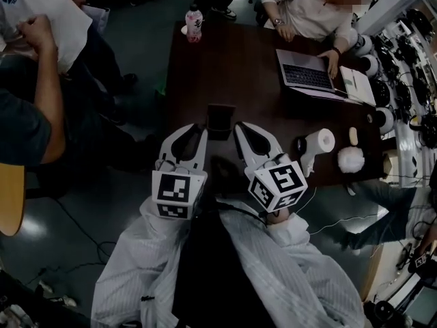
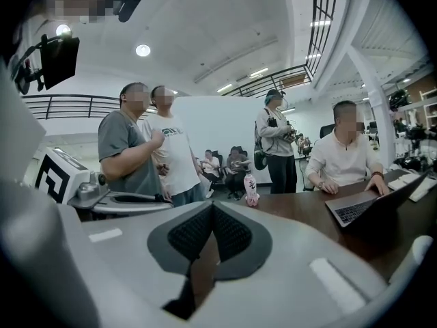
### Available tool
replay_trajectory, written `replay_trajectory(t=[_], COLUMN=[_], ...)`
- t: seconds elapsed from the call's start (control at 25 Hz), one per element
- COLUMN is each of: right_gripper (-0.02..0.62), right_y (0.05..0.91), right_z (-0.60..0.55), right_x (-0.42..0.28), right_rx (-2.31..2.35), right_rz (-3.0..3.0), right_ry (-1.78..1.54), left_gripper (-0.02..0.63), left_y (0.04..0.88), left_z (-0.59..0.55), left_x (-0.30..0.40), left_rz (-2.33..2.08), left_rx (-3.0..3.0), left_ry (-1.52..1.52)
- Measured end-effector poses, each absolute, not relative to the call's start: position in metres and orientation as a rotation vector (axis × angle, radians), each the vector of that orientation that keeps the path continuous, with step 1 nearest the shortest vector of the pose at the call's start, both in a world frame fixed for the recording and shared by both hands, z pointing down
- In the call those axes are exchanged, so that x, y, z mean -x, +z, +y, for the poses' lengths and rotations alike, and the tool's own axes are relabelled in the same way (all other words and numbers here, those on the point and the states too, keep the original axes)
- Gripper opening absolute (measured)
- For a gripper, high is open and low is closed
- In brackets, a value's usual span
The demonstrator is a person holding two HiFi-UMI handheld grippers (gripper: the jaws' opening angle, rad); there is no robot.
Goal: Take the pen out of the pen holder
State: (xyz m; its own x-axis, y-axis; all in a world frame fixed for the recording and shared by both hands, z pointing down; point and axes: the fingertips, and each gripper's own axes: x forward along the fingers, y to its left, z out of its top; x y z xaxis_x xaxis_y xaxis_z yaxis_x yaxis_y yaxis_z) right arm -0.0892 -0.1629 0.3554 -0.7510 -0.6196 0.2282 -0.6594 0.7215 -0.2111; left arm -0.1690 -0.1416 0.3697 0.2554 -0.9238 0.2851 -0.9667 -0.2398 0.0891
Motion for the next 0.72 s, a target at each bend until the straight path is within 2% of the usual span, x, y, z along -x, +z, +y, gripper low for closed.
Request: replay_trajectory(t=[0.72], right_gripper=[0.0], right_y=[0.359], right_z=[-0.179], right_x=[0.087], right_rx=[-1.032], right_rz=[-2.786], right_ry=[0.438], left_gripper=[0.063], left_y=[0.374], left_z=[-0.161], left_x=[0.162], left_rz=[-1.734], left_rx=[-2.289], left_ry=[0.274])
